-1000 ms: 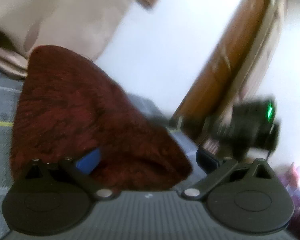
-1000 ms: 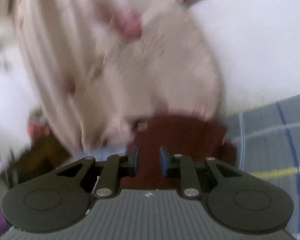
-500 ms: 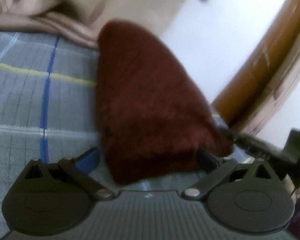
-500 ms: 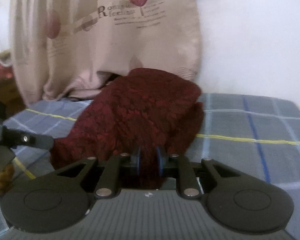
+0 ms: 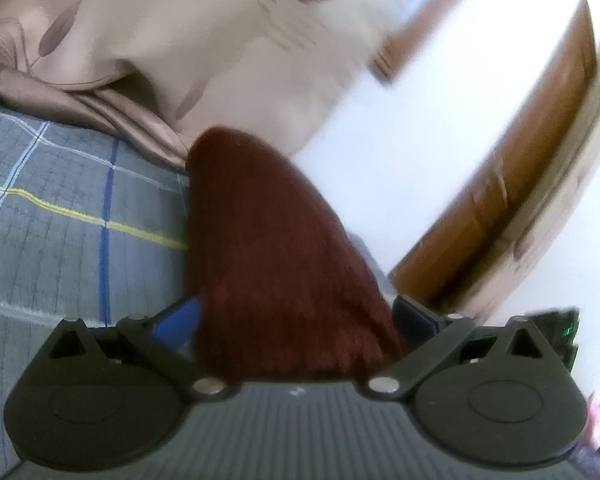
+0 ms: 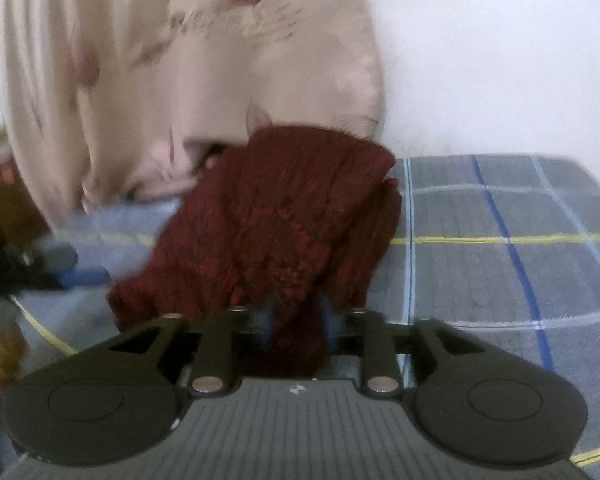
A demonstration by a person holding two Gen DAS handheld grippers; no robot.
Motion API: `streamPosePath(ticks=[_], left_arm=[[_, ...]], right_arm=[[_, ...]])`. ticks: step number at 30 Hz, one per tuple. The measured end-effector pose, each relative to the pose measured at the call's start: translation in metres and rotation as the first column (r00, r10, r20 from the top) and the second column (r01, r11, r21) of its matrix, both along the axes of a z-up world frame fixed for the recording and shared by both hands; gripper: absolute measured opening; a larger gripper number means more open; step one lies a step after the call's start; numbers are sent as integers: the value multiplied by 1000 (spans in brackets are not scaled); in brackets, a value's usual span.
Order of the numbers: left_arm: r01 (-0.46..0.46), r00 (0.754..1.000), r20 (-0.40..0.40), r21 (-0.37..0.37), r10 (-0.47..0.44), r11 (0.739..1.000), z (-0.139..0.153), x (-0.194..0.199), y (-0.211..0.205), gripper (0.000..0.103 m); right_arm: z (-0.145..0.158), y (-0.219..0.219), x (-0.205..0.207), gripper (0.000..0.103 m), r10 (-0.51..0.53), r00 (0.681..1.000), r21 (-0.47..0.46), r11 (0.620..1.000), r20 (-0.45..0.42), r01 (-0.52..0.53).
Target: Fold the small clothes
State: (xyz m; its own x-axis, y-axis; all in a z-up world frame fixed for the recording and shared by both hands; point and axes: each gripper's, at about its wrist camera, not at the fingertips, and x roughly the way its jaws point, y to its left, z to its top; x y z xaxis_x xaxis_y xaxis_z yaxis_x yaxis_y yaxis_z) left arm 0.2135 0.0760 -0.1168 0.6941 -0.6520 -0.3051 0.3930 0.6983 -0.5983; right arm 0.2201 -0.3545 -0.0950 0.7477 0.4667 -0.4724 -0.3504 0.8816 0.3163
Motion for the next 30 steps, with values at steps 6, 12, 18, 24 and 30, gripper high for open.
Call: streamPosePath(ticks=[6, 12, 18, 24, 30], left_arm=[[13, 994, -106, -104, -24, 995, -4, 52, 16, 103], [66, 970, -214, -217, -114, 974, -26, 103, 20, 103], [154, 919, -300, -327, -257, 932, -52, 150, 14, 103], [224, 903, -251, -417, -348, 881, -64, 175, 14, 103], [248, 903, -257, -343, -345, 906, -55, 179, -1, 103]], right_arm=[[6, -39, 17, 88, -60, 996, 235, 969, -66, 74], [-11, -41, 65, 97, -9, 983, 371, 925, -185, 78], [-39, -35, 109, 99, 45, 955, 457, 884, -292, 98], [-51, -27, 130, 102, 108, 948, 462, 886, -301, 46], [-50, -14, 142, 103, 156, 953, 459, 888, -260, -20]])
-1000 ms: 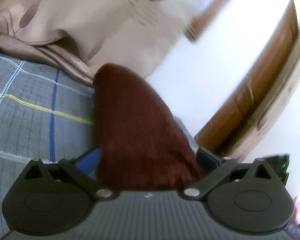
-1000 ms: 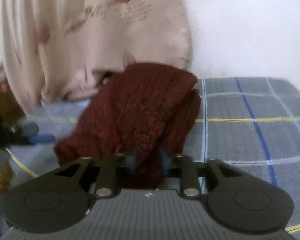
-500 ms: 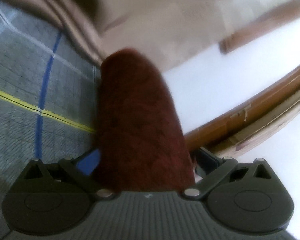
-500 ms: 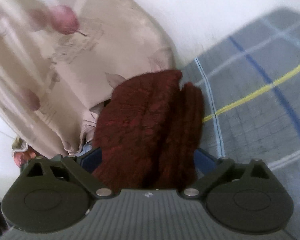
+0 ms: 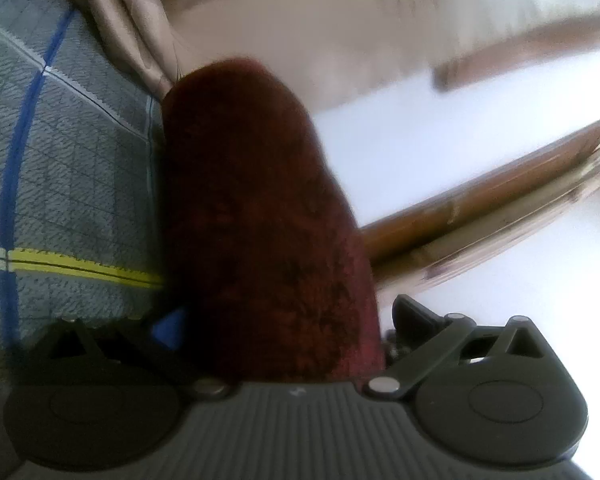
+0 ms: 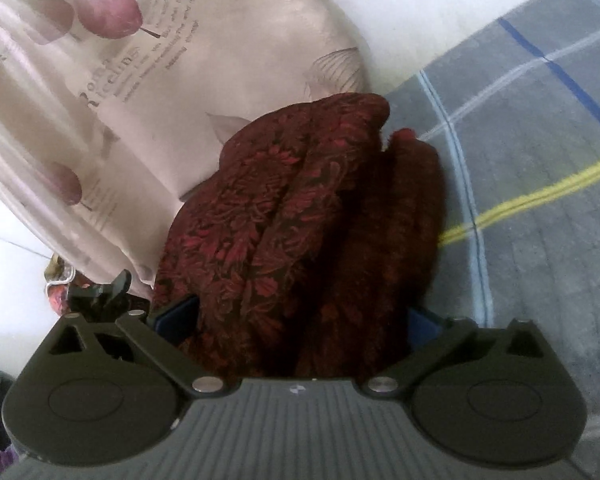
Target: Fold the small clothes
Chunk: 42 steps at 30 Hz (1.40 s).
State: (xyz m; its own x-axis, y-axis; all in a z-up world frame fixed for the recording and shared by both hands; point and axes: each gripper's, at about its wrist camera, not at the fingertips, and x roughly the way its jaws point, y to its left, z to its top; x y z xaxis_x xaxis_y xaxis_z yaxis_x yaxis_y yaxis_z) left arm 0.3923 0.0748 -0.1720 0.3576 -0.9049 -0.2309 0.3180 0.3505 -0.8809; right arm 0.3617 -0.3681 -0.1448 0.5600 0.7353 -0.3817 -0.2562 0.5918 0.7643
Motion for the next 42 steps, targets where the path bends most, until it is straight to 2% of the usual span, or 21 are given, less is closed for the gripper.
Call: streamPosePath(ticks=[3, 5, 6, 7, 9, 11, 14, 22, 29, 42], left_arm=[[-41, 999, 36, 93, 38, 995, 5, -5, -15, 102], [-63, 997, 57, 151, 55, 987, 8, -10, -23, 96], [-76, 996, 66, 173, 65, 982, 8, -13, -25, 89], [-91, 994, 72, 178, 80, 980, 9, -16, -24, 82], [-118, 991, 90, 174, 104, 978, 11, -26, -20, 75], [-131, 986, 125, 184, 109, 974, 17, -38, -20, 75], [-154, 983, 124, 183, 132, 971, 24, -53, -17, 75], [-205, 968, 194, 257, 157, 944, 55, -105, -4, 75], [-258, 956, 219, 304, 197, 917, 74, -150, 10, 75], [-297, 945, 238, 347, 222, 890, 83, -184, 24, 75]], right_arm=[[0, 7, 0, 97, 0, 1000, 4, 1000, 18, 0], [-4, 6, -1, 78, -3, 1000, 27, 1000, 15, 2], [-4, 7, -2, 76, -7, 1000, 30, 1000, 14, 6], [-4, 8, -2, 73, -11, 1000, 32, 999, 20, 11], [-4, 9, -4, 66, -22, 999, 36, 999, 28, 21], [0, 9, -8, 60, -33, 999, 28, 999, 40, 31], [10, 13, -19, 58, -45, 997, 20, 999, 70, 43], [26, 23, -56, 57, -56, 994, 52, 997, 98, 51], [45, 45, -91, 57, -26, 991, 52, 998, 129, 20], [59, 86, -151, 57, 15, 988, 25, 1000, 154, -19]])
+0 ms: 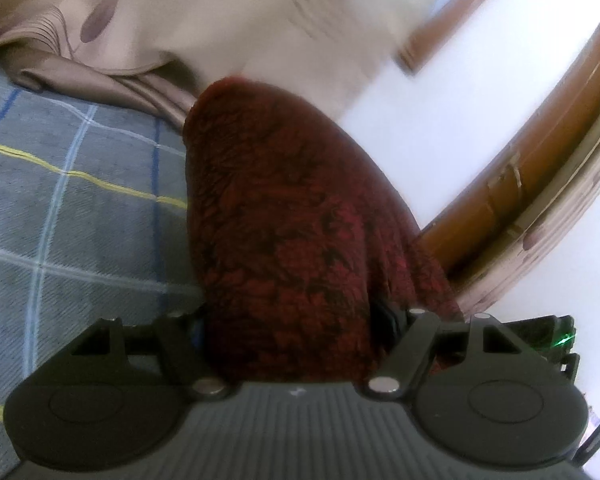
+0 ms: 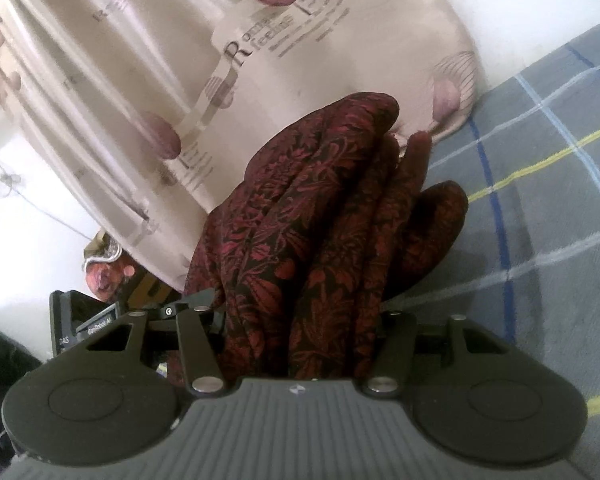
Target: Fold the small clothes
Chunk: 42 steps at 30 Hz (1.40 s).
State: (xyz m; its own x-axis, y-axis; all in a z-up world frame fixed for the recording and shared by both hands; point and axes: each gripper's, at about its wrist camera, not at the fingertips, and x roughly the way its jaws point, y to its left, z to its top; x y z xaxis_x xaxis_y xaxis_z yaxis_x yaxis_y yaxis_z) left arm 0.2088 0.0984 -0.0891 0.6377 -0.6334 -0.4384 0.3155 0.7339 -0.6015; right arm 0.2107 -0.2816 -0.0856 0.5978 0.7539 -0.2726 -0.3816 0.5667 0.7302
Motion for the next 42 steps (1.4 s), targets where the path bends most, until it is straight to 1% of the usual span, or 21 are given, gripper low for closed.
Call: streamPosePath(ticks=[5, 15, 31, 42], left_arm=[[-9, 1000, 5, 17, 9, 1000, 0, -11, 4, 75], [-21, 999, 34, 73, 18, 997, 2, -26, 10, 75], [-42, 997, 63, 142, 33, 989, 1, -40, 4, 75], [-48, 997, 62, 166, 38, 985, -5, -46, 1, 75]], right_arm=[[-1, 13, -20, 57, 8, 1000, -12, 1000, -1, -8], [-2, 31, -44, 57, 16, 1000, -35, 999, -6, -16], [0, 51, -56, 57, 26, 1000, -78, 997, -7, -27], [-5, 55, -59, 57, 32, 999, -99, 995, -17, -33]])
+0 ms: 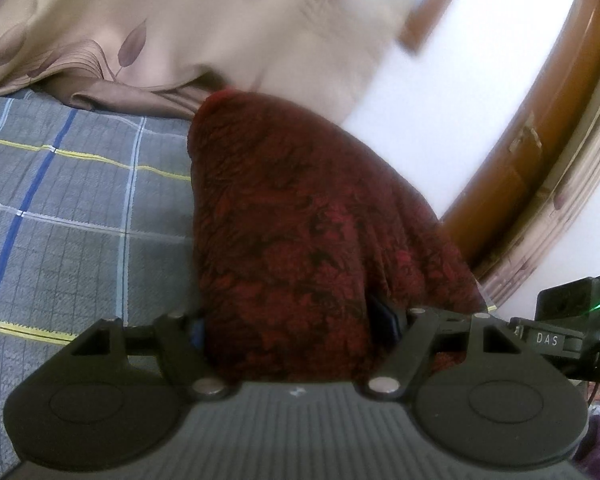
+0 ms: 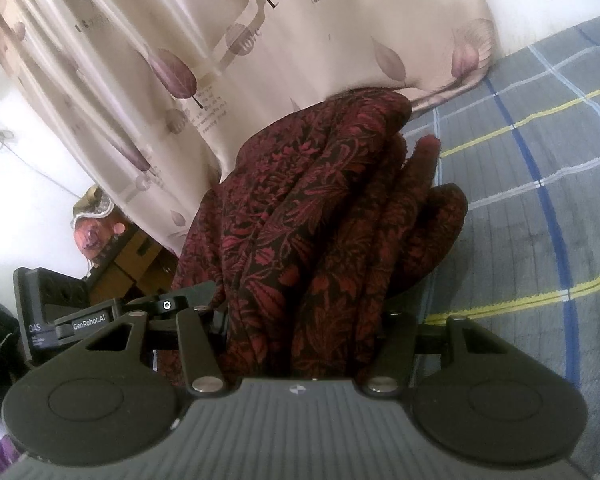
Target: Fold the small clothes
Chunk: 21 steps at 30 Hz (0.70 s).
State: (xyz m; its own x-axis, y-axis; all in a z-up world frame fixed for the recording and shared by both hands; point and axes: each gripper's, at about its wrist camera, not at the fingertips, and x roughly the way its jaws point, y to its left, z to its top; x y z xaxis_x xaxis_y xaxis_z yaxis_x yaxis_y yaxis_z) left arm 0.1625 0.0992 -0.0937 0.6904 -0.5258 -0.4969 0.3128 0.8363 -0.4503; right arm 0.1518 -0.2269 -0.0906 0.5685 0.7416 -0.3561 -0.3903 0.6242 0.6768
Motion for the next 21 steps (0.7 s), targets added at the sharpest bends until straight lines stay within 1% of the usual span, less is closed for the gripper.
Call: streamPosePath(ticks=[11, 21], left_arm=[[-2, 1000, 1, 5, 2, 1000, 0, -1, 0, 75], [0, 1000, -8, -8, 0, 1000, -4, 2, 1, 75]], right_arm=[[-1, 0, 2, 57, 6, 1000, -2, 1000, -4, -6], [-2, 0, 3, 57, 10, 1000, -7, 1000, -5, -10]])
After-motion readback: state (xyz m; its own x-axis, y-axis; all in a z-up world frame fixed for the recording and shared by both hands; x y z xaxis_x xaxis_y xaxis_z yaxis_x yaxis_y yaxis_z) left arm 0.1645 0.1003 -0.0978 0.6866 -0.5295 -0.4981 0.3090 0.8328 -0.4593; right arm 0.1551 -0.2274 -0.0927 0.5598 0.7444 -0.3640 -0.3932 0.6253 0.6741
